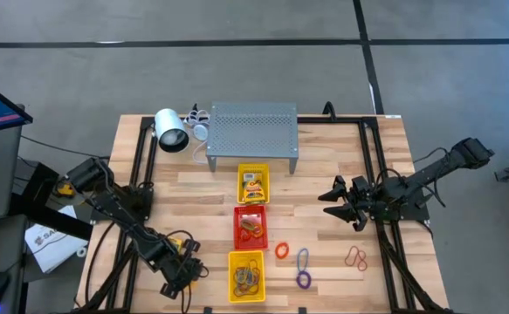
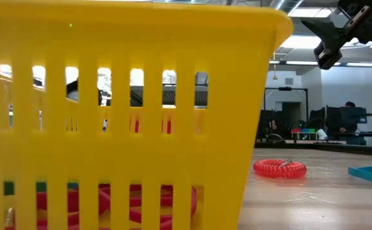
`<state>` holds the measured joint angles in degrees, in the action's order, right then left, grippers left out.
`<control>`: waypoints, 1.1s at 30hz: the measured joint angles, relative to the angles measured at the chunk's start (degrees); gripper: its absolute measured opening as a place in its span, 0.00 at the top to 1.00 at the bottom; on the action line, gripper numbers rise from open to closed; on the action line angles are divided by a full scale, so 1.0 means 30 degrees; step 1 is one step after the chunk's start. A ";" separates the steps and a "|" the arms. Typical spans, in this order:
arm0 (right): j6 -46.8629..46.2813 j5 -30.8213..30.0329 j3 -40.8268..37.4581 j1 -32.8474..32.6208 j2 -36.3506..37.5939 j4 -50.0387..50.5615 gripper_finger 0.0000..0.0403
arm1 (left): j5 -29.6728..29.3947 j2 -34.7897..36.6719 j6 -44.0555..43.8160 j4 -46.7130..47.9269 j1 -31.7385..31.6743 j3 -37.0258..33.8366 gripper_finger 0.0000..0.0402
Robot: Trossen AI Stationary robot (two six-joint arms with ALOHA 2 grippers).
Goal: Pick & Place Office Desk Supplies
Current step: Put the yellow spring rubber band into the red bin
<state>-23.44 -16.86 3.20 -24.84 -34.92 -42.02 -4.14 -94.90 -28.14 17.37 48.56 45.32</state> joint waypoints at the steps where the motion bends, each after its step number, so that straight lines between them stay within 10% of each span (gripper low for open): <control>1: 0.0000 0.0000 0.0000 0.0000 0.0000 0.0000 0.47 | 0.0059 0.0065 -0.0112 0.0000 -0.0060 -0.0001 0.95; 33: -0.0700 -0.2342 0.0007 0.0007 -0.1412 -0.0839 0.47 | -0.2457 0.6421 0.2947 0.2335 -0.3730 0.0000 0.98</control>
<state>-25.54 -23.89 3.22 -24.82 -39.15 -44.54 -11.51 -75.64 -19.30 24.37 37.37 45.32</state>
